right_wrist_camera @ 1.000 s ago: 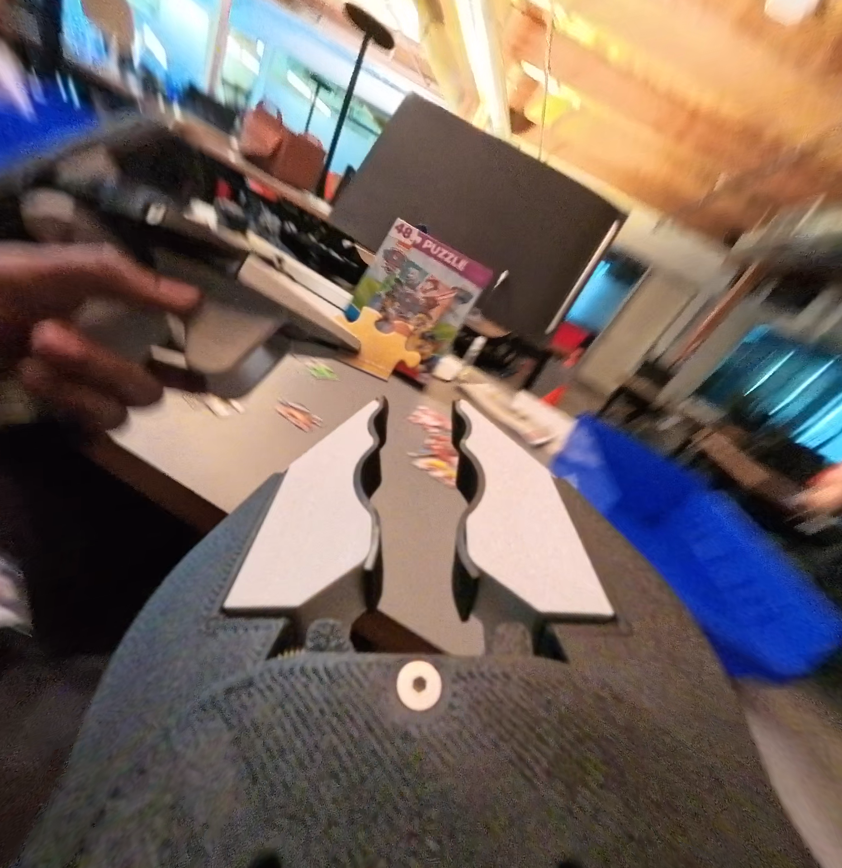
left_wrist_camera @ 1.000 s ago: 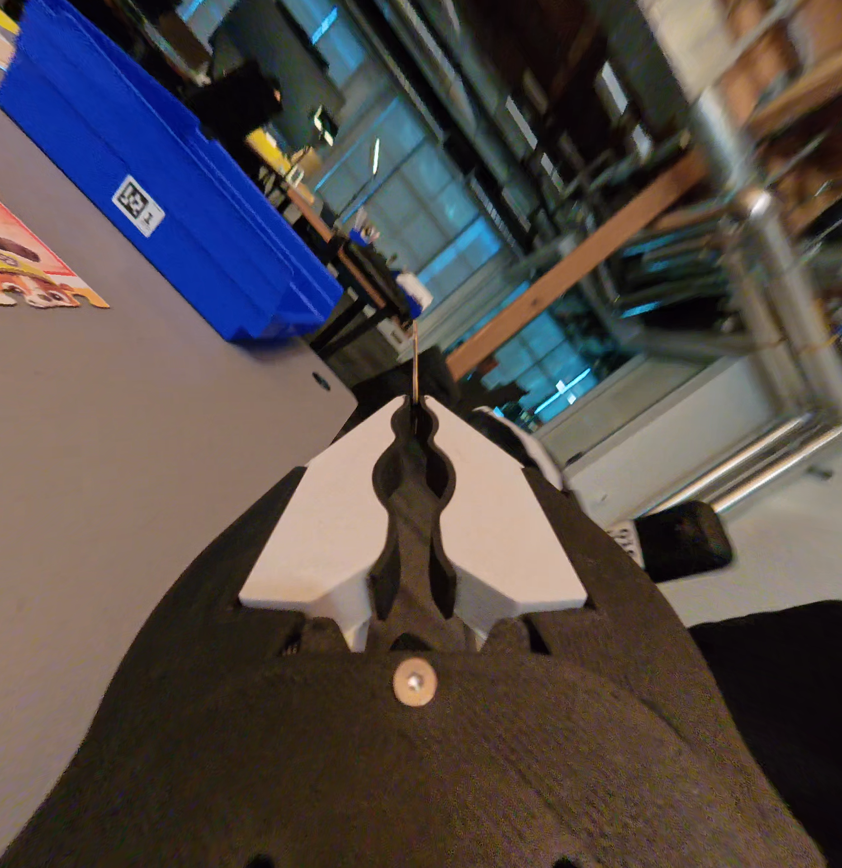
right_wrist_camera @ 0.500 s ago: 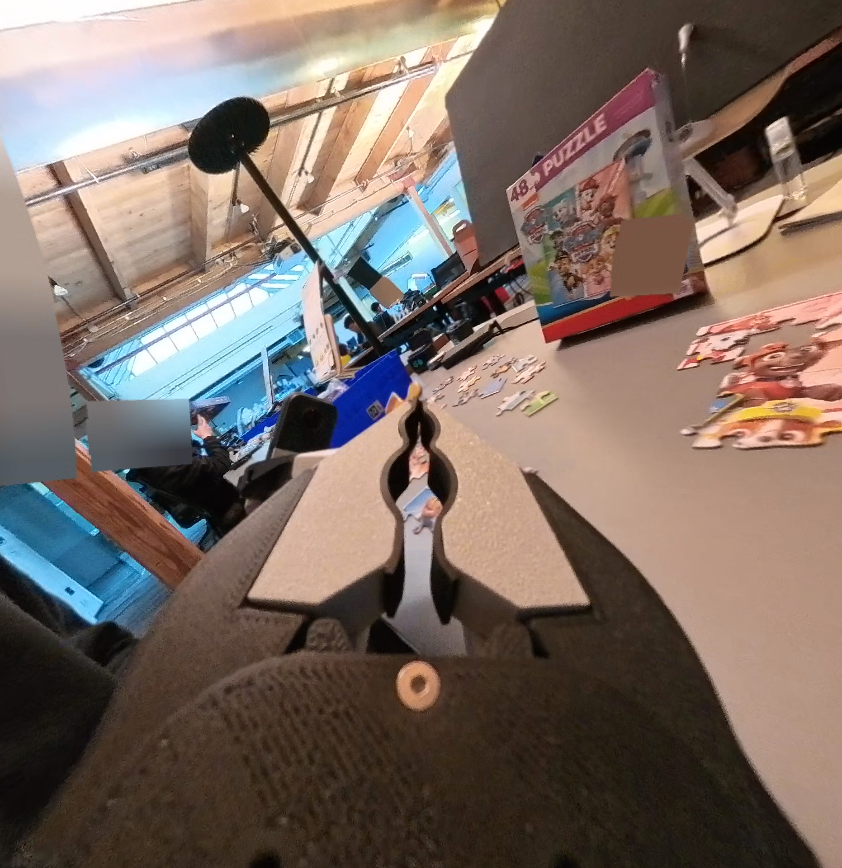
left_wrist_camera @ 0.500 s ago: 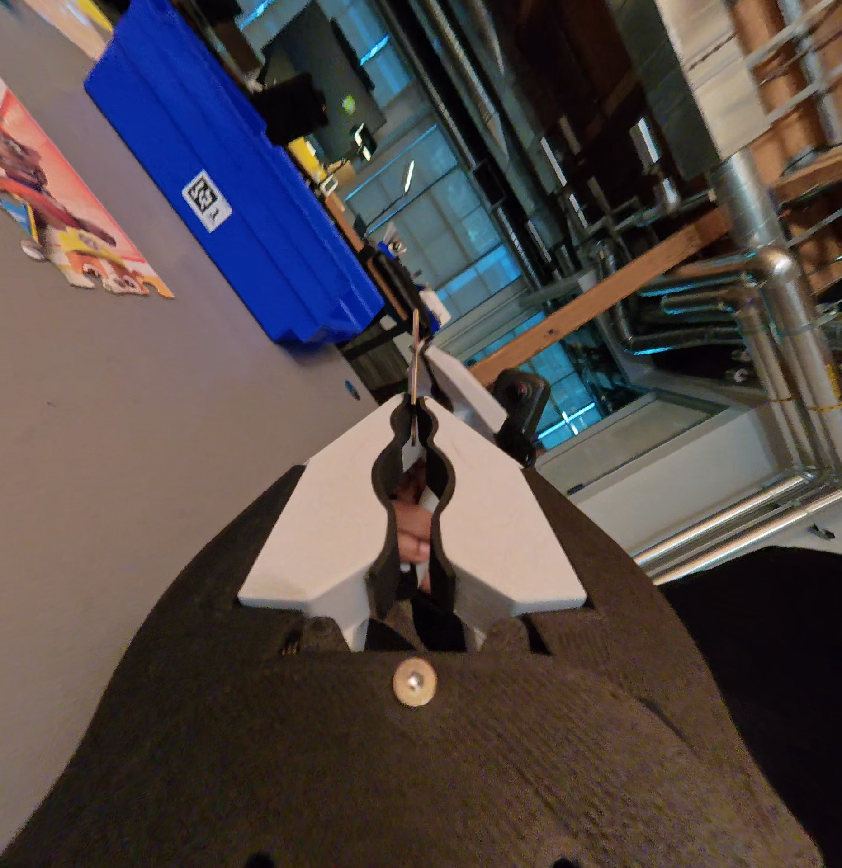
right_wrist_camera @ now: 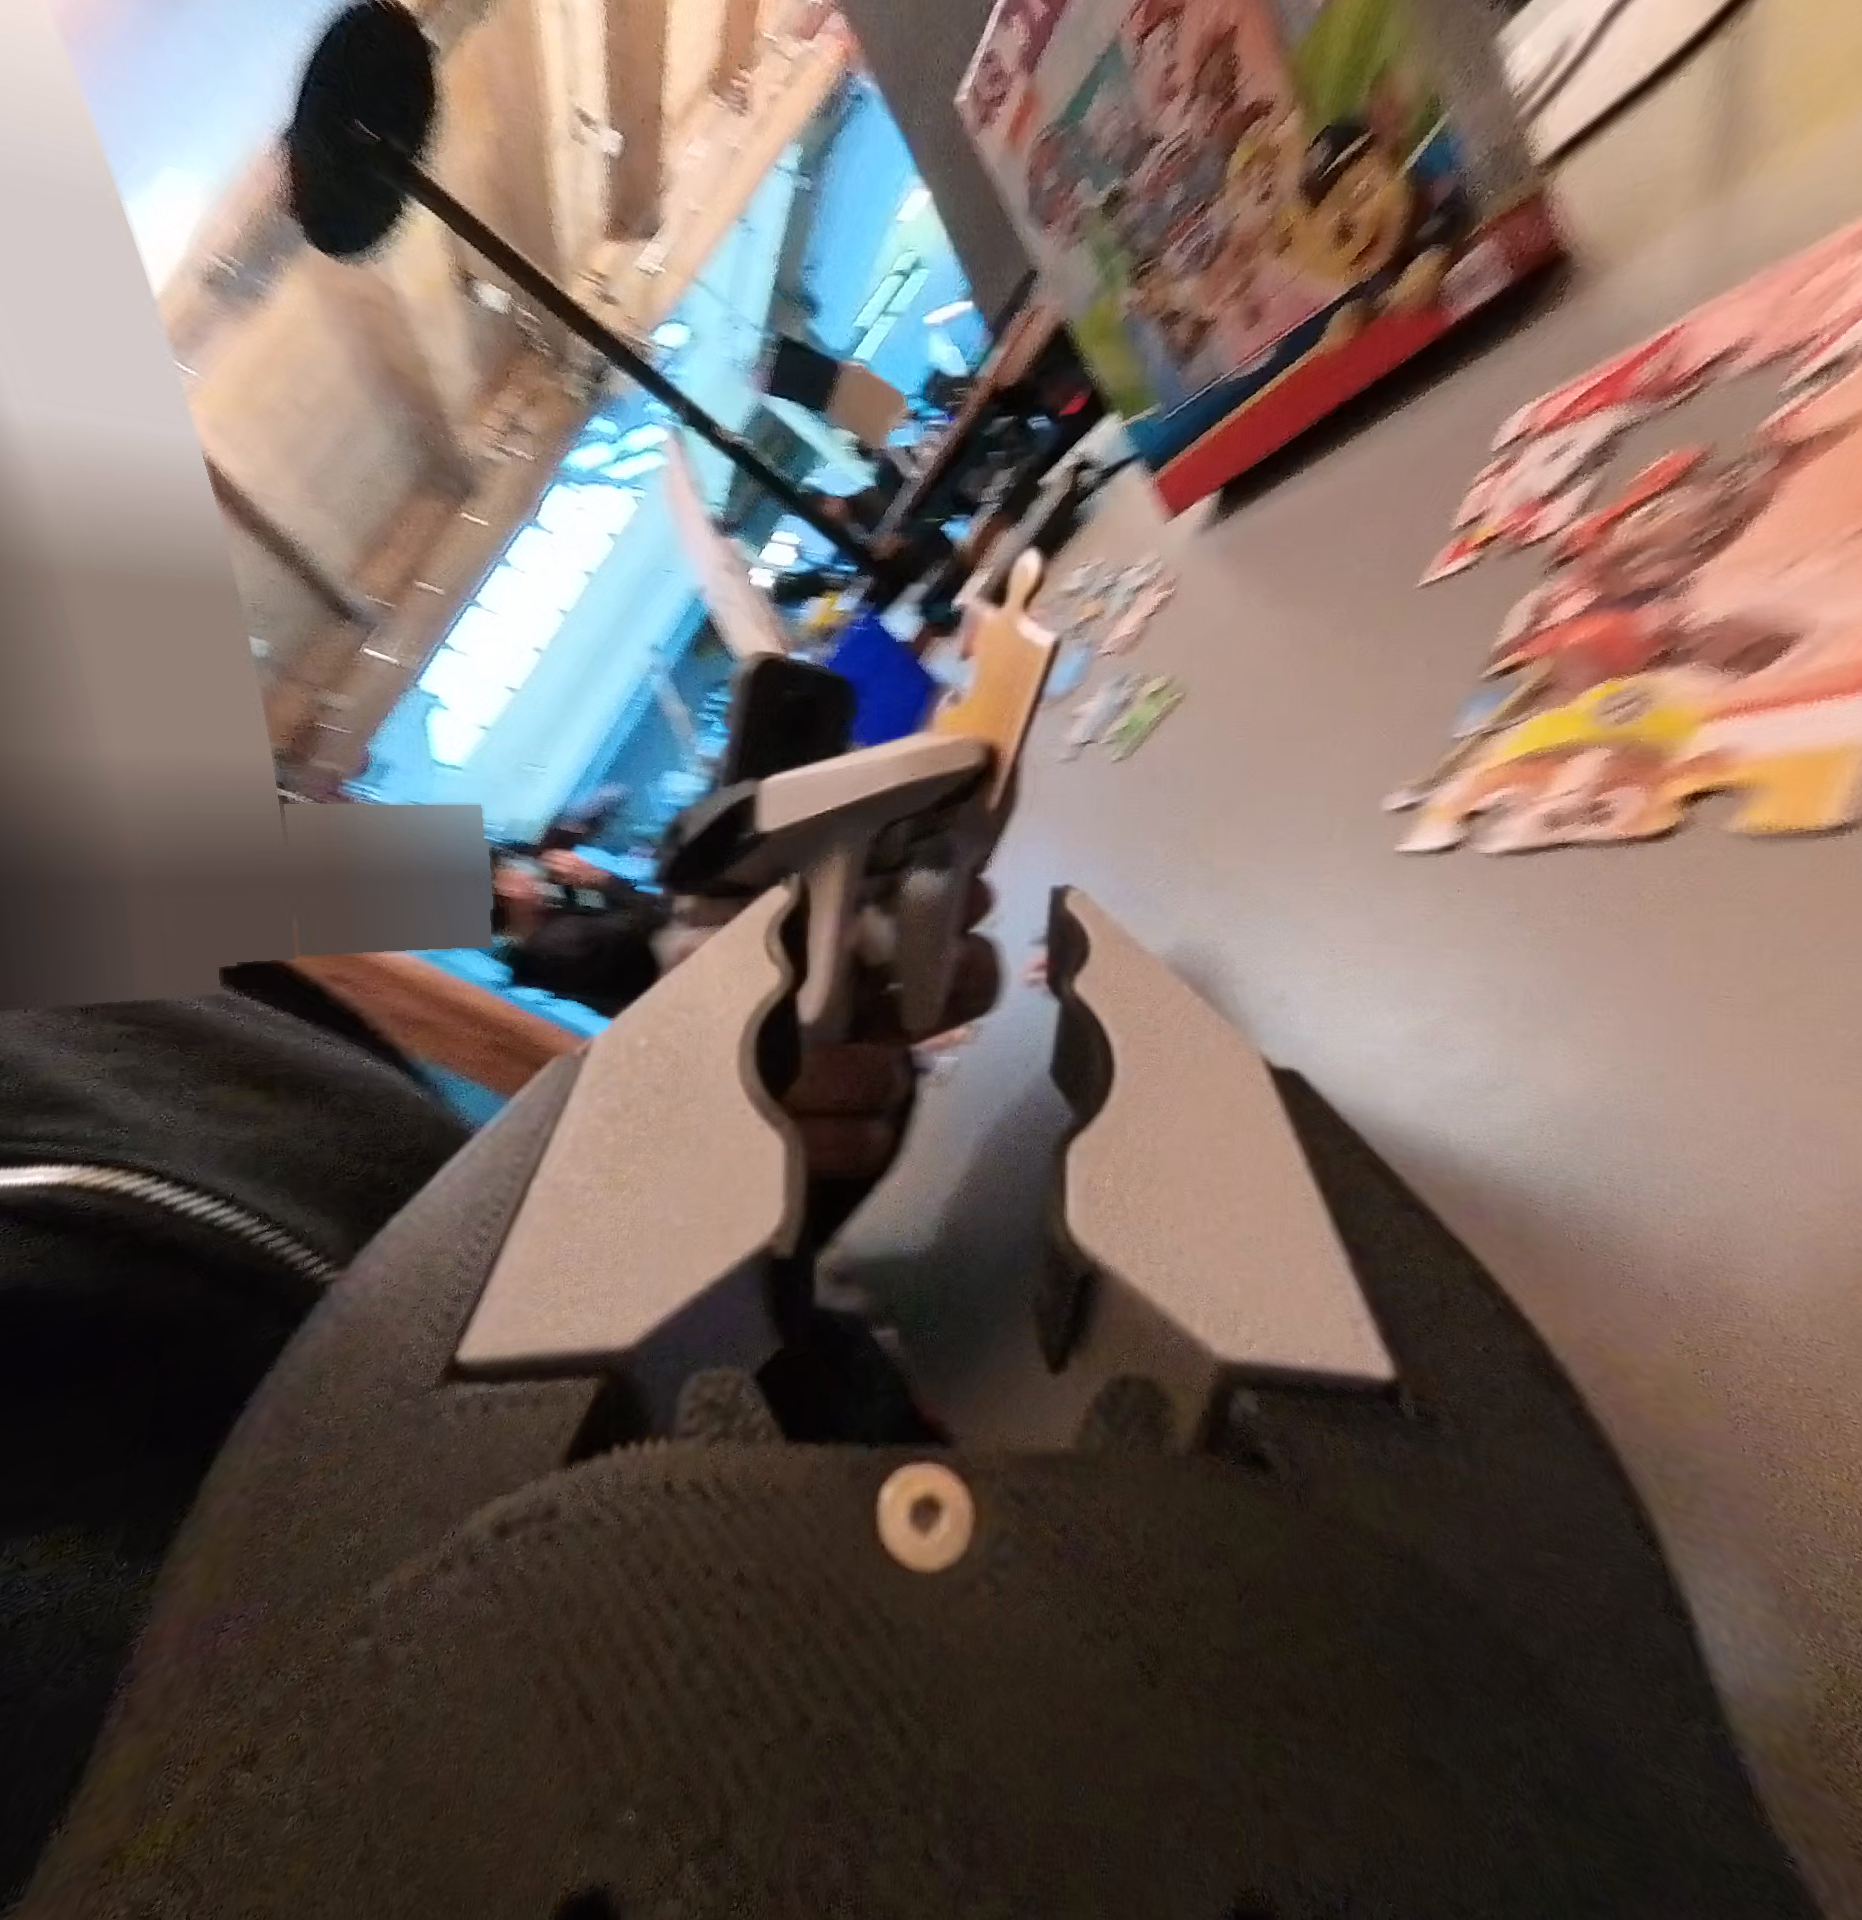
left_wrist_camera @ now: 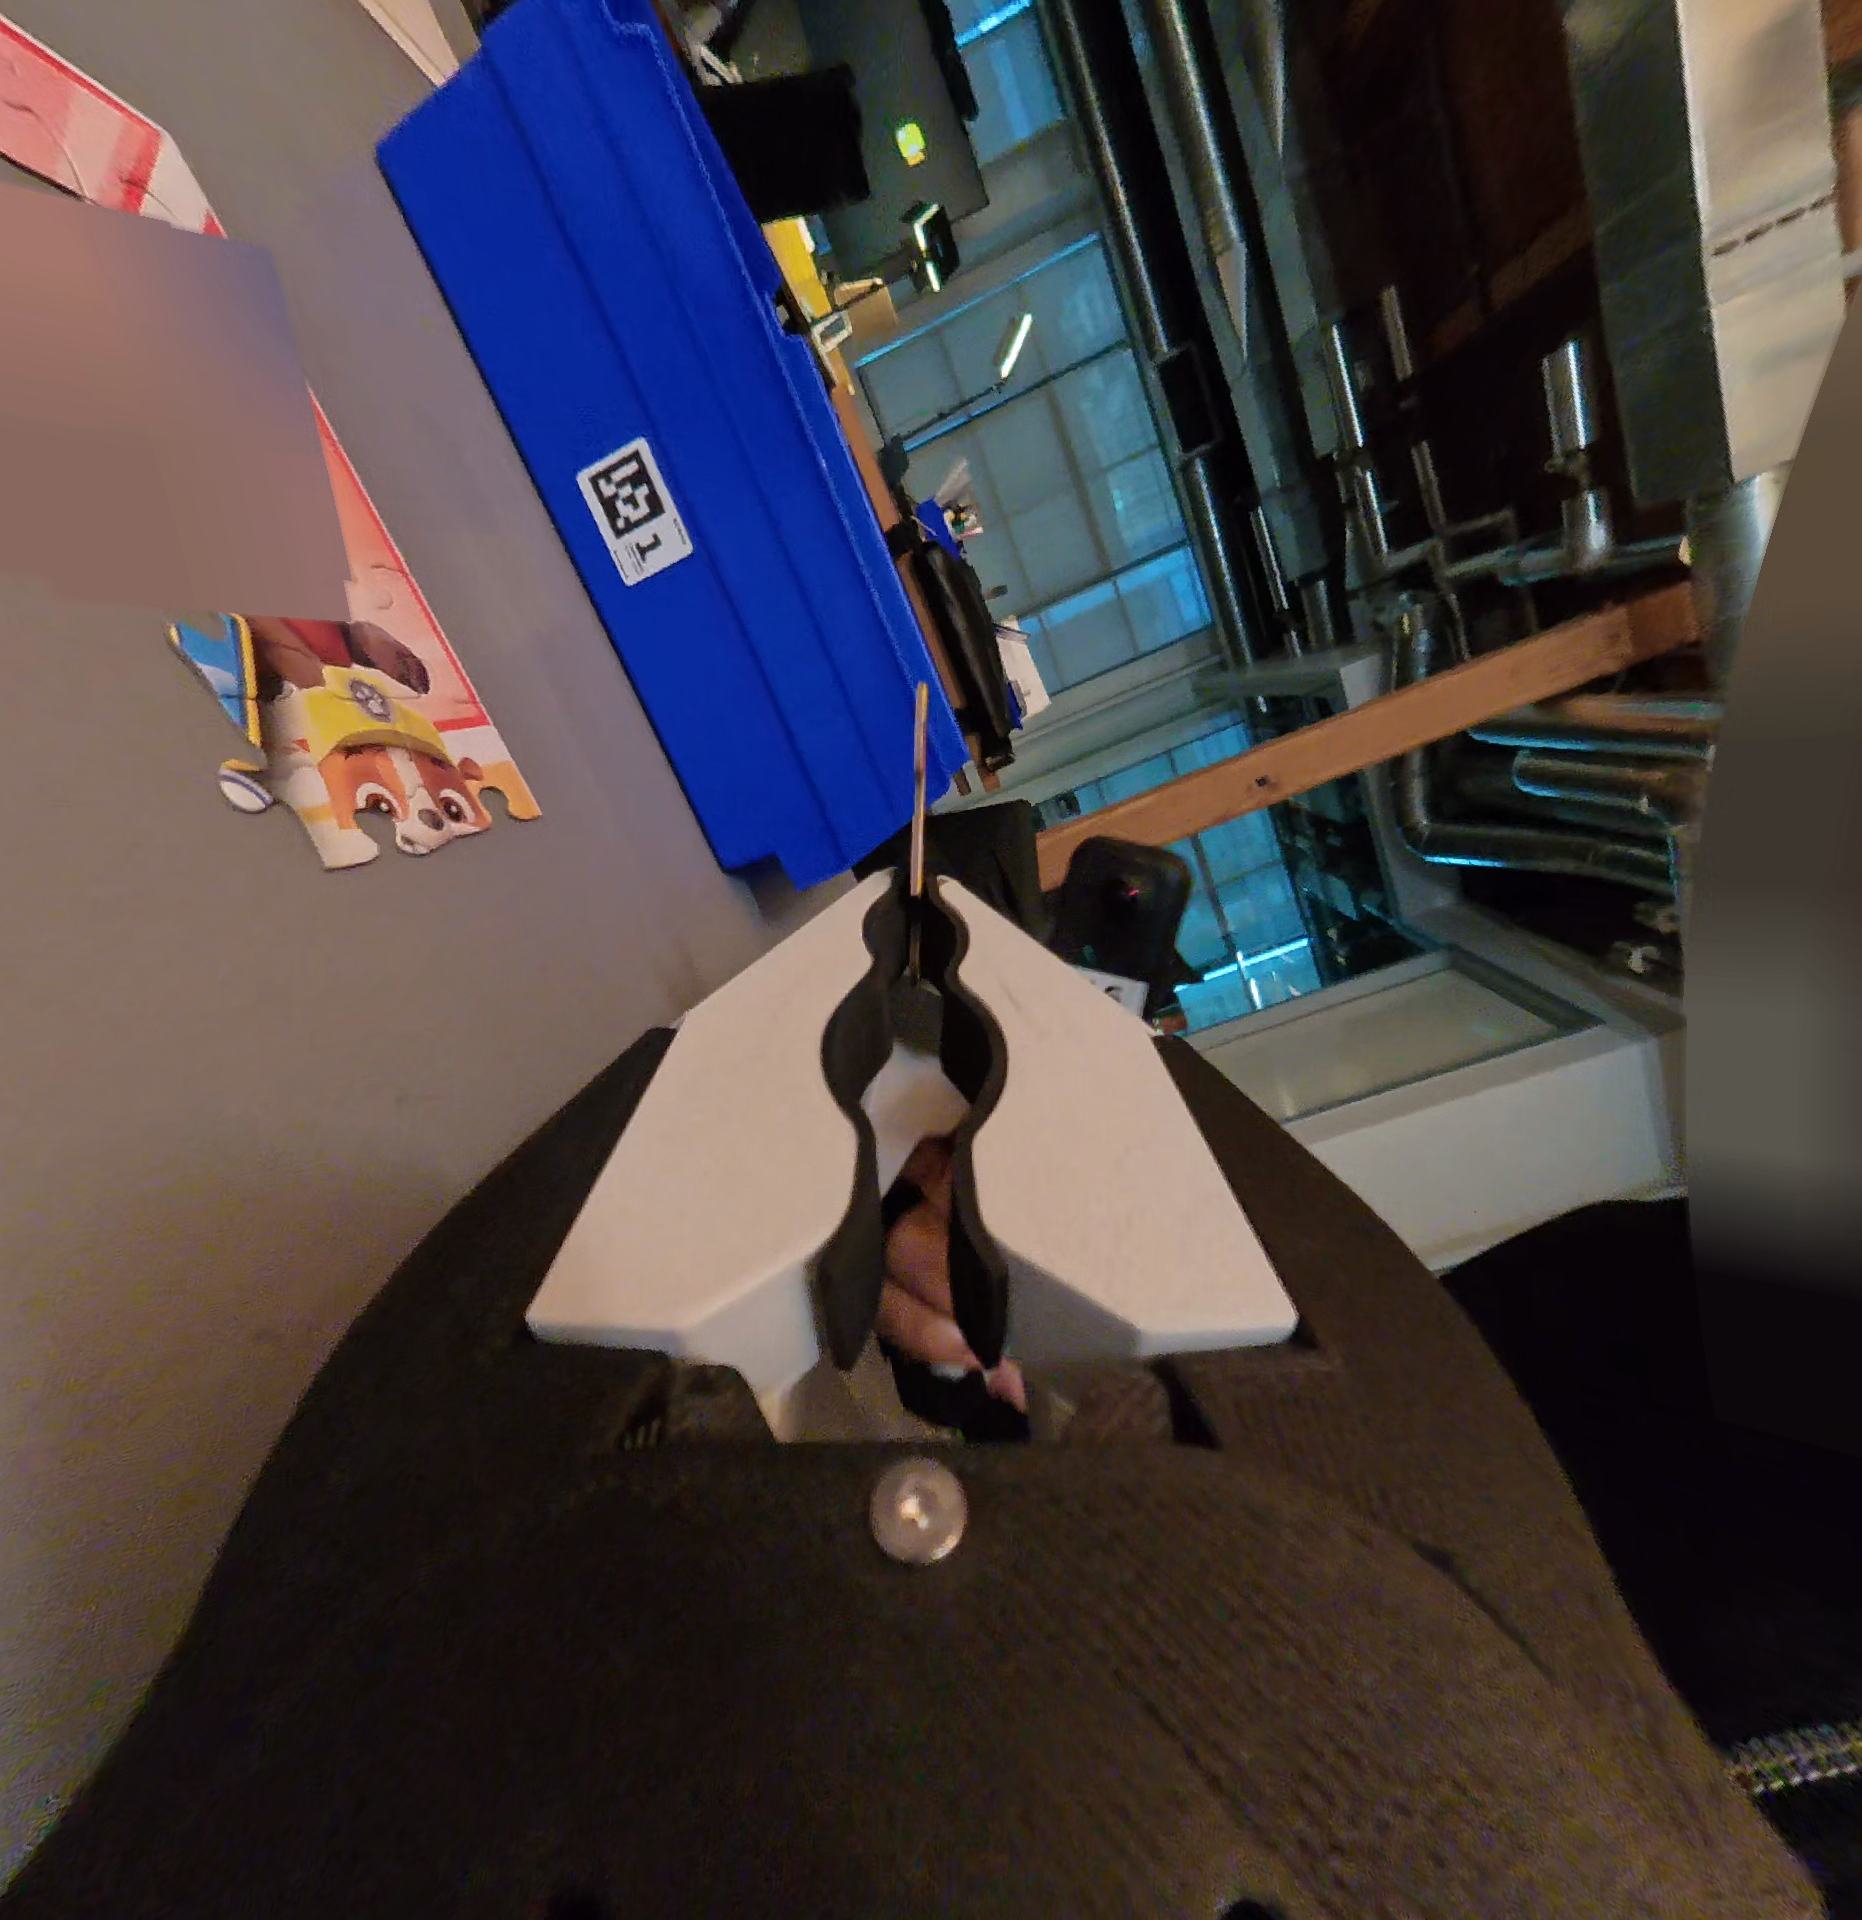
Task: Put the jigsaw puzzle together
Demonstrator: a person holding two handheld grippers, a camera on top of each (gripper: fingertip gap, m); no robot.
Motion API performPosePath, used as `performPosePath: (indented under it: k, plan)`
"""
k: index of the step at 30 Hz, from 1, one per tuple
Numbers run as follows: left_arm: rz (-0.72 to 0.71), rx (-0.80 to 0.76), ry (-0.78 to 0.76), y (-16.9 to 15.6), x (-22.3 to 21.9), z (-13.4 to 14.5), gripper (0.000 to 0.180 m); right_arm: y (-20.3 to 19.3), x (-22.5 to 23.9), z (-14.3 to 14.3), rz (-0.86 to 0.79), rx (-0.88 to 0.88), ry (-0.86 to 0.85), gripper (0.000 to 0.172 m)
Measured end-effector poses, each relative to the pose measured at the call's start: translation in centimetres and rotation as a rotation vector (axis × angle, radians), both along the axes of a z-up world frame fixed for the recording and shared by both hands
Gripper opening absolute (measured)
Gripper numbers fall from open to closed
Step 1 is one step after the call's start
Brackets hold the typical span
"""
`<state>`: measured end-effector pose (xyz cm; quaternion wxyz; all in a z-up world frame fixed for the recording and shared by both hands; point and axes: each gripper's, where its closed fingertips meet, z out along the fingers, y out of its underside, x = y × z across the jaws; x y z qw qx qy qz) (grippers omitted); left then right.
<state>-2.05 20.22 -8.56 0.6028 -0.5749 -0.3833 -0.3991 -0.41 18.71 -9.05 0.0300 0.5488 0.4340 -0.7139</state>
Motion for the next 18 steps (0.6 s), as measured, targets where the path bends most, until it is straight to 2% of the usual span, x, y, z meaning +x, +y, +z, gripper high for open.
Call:
performPosePath:
  k: [2,4,5,8,12,16,18]
  plan:
    - [-0.004,0.029,0.002,0.4,0.5,0.8,0.0,-0.1,0.5,1.1,0.028,-0.177,0.0,0.049]
    - [-0.011,0.049,0.025,0.6,1.6,1.2,0.0,0.4,1.0,2.3,0.0,-0.247,0.082,0.024]
    - [-0.014,0.064,0.035,0.6,2.3,1.4,0.0,0.2,1.5,2.5,-0.004,-0.223,0.127,0.011]
    - [-0.018,0.112,0.029,-0.4,4.0,1.7,0.0,-1.0,2.6,2.7,-0.014,-0.108,0.198,0.002]
    - [-0.003,0.15,-0.025,-2.6,5.3,1.9,0.0,-0.9,4.4,4.6,-0.083,-0.156,0.264,0.0]
    - [-0.028,0.198,-0.021,-4.1,7.9,2.5,0.0,-2.0,5.6,3.7,-0.121,-0.034,0.214,0.0]
    - [-0.031,0.206,-0.015,-4.3,8.6,2.5,0.0,-1.6,6.2,4.0,-0.178,-0.019,0.227,0.005]
